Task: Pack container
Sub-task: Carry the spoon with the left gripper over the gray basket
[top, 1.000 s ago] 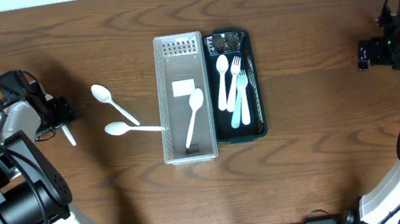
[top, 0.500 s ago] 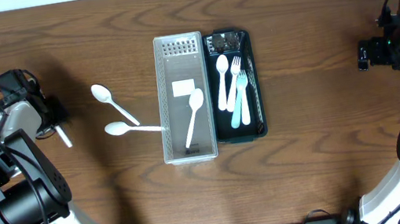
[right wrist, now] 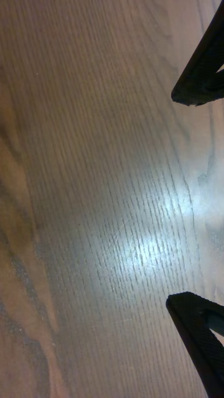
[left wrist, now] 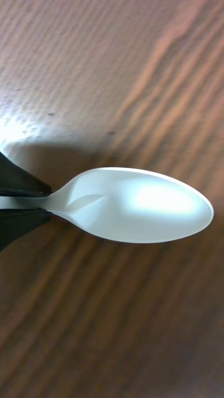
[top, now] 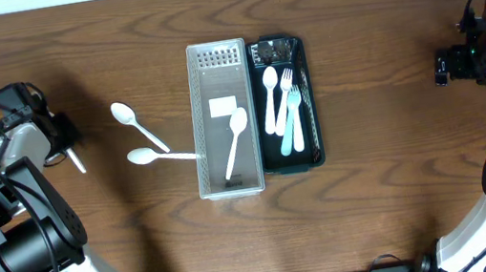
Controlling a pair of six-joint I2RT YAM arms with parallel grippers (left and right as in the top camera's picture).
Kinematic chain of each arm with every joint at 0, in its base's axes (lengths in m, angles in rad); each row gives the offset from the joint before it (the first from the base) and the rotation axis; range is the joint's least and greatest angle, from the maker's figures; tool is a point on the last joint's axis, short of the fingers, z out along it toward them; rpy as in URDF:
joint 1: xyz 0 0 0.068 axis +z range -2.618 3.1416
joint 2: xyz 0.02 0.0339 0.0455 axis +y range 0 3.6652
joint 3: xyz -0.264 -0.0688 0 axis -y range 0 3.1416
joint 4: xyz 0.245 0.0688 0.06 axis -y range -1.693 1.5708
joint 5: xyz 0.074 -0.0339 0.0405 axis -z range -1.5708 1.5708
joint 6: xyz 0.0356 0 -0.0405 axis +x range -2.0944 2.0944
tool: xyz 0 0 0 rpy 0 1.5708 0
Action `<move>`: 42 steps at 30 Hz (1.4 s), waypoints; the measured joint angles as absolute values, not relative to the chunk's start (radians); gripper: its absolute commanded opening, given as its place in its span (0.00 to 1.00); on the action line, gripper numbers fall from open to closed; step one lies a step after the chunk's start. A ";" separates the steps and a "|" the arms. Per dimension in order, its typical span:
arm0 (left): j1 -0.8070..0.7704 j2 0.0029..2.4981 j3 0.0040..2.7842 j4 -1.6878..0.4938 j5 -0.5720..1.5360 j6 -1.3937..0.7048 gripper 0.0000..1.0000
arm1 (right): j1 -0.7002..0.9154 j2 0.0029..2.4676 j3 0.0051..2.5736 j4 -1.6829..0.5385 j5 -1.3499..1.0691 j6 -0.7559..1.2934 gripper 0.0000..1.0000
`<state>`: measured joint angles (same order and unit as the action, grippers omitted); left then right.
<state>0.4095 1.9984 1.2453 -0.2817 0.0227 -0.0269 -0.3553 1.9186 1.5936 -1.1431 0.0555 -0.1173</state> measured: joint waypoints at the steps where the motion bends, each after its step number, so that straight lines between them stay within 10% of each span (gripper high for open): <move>1: 0.409 1.992 1.245 -0.271 0.023 -0.027 0.06 | -0.355 1.919 1.594 -1.143 0.056 -0.117 0.99; 21: 0.064 1.434 1.245 -0.612 0.285 -0.027 0.06 | -0.355 1.919 1.594 -1.143 0.056 -0.117 0.99; 42: -0.241 1.485 1.246 -0.767 0.319 -0.080 0.09 | -0.355 1.919 1.594 -1.143 0.056 -0.117 0.99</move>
